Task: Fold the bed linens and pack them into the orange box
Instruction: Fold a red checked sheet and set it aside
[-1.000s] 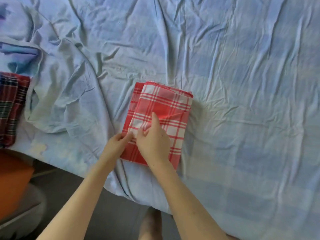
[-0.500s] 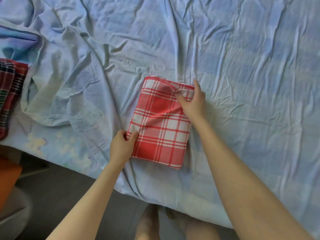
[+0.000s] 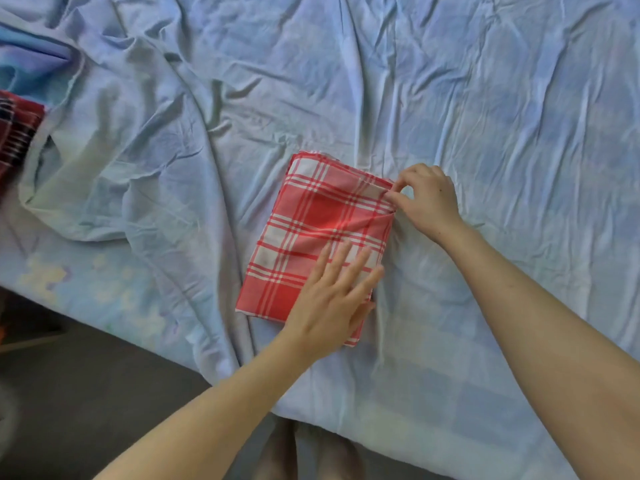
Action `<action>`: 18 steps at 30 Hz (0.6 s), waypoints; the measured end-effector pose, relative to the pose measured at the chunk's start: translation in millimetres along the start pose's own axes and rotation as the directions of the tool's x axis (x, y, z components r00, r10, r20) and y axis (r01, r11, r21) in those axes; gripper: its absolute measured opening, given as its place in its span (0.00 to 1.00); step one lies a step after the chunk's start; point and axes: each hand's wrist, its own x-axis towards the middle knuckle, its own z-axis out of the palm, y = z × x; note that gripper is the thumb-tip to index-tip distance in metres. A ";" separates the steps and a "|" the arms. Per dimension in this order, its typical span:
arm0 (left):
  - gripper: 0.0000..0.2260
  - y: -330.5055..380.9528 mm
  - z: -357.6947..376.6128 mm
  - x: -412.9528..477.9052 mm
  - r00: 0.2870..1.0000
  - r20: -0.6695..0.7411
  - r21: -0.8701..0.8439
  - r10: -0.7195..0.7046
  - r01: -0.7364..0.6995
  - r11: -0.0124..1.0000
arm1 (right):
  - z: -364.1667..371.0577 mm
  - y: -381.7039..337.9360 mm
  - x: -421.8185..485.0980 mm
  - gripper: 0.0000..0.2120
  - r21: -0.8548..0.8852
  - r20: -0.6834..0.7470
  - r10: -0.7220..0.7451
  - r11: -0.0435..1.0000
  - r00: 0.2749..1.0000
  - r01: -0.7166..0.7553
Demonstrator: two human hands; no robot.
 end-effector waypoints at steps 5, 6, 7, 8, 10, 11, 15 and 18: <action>0.20 -34.3 29.3 11.8 0.930 0.230 0.065 0.287 -0.309 0.949 | -12.0 9.2 26.0 0.08 0.073 0.085 -0.021 0.997 0.996 0.015; 0.19 -37.2 32.2 13.8 0.923 0.235 0.071 0.304 -0.328 0.942 | -5.7 10.3 31.4 0.08 0.030 0.110 0.030 0.999 0.993 -0.034; 0.19 -37.7 33.5 13.7 0.920 0.237 0.071 0.312 -0.337 0.939 | 4.6 8.6 33.5 0.09 -0.037 0.139 0.105 0.994 0.985 -0.101; 0.19 -36.8 34.9 13.7 0.921 0.235 0.064 0.312 -0.335 0.940 | 17.5 5.6 32.5 0.09 -0.091 0.156 0.187 0.980 0.970 -0.175; 0.19 -34.8 36.9 13.3 0.926 0.223 0.048 0.304 -0.322 0.946 | 39.2 -3.2 26.1 0.10 -0.013 0.114 0.282 0.959 0.953 -0.282; 0.19 -34.4 36.3 11.6 0.930 0.217 0.043 0.298 -0.314 0.948 | 44.5 -8.5 21.4 0.10 0.167 0.102 0.282 0.940 0.954 -0.296; 0.17 -25.7 32.0 1.6 0.970 0.168 -0.062 0.174 -0.166 0.984 | 29.2 -5.6 13.7 0.24 0.585 0.345 0.166 0.732 0.924 -0.350; 0.12 4.5 18.2 -22.9 0.984 0.040 -0.382 -0.171 0.173 0.908 | 3.1 -6.0 22.6 0.16 0.475 0.525 0.059 0.808 0.849 -0.350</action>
